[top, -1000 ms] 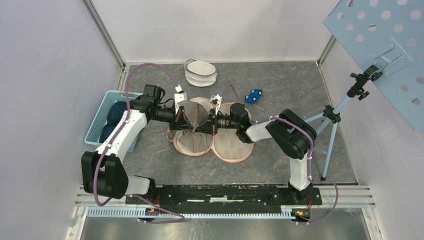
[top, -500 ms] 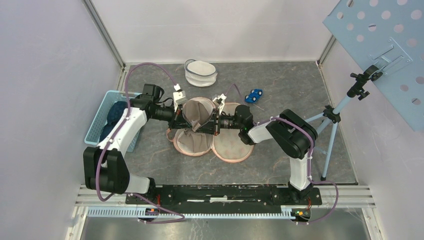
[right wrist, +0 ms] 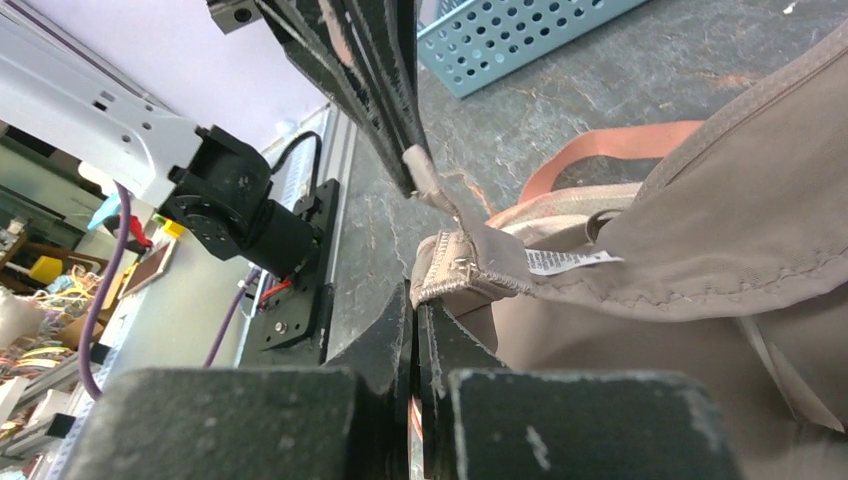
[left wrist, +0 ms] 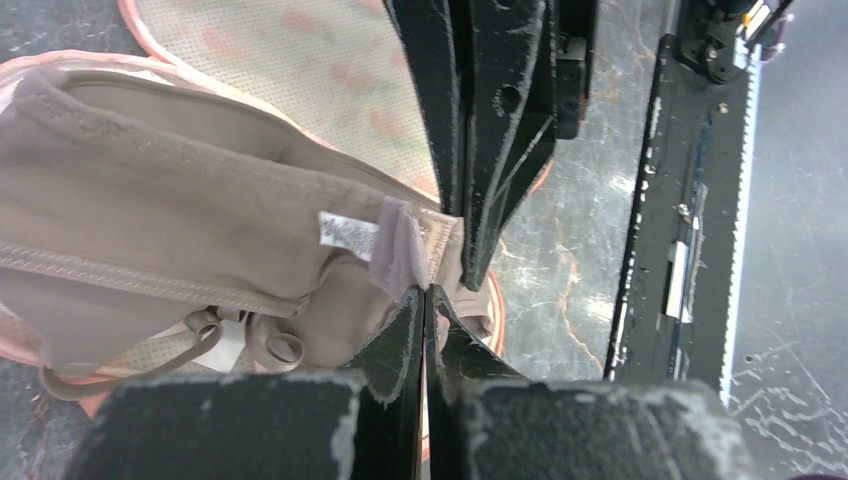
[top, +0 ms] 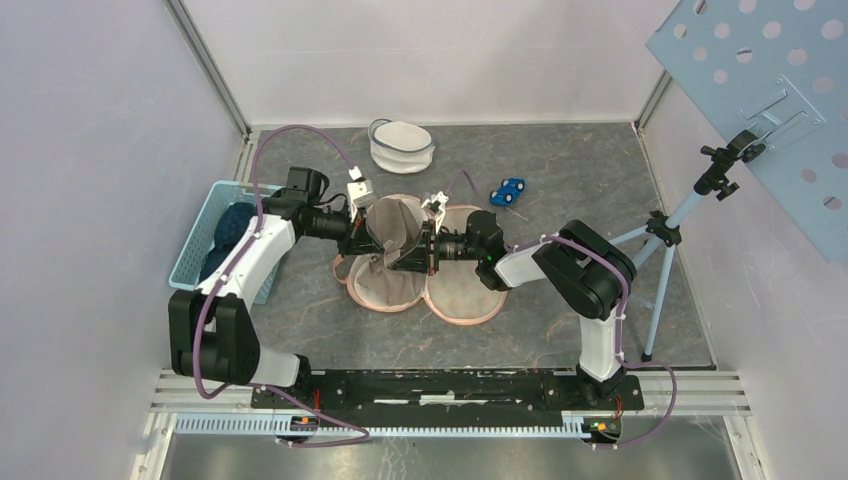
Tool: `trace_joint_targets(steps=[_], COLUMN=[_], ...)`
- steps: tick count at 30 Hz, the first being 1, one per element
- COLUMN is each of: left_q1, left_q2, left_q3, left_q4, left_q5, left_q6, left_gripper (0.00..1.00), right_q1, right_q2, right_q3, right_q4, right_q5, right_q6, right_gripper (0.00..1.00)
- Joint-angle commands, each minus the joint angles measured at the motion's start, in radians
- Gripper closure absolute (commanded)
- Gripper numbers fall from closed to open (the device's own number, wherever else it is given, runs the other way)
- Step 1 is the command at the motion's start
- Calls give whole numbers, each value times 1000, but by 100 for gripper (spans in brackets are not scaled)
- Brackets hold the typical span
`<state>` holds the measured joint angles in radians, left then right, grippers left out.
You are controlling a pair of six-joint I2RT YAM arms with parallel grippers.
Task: Unzip the laundry bag and remove the bra
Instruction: Adjust the bra in the laundry bag.
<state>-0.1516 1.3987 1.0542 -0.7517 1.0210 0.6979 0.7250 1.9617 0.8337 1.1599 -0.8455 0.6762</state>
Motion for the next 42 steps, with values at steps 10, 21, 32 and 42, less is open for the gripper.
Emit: trace_joint_targets(steps=[10, 21, 32, 42], left_q1=[3, -27, -62, -63], left_q2=[20, 11, 11, 14], left_q3=[-53, -84, -88, -82], left_q4=[181, 141, 107, 85], left_q5=[-38, -22, -11, -9], left_q6=[-130, -78, -51, -35], left_gripper=[98, 98, 98, 98], right_q1=[6, 5, 4, 3], right_q2=[-38, -27, -49, -26], right_q3=[-24, -6, 37, 79], right_q4=[-207, -248, -281, -221], right_q5=[40, 46, 54, 28], right_q6=[-218, -253, -295, -253], right_gripper=[100, 100, 56, 57])
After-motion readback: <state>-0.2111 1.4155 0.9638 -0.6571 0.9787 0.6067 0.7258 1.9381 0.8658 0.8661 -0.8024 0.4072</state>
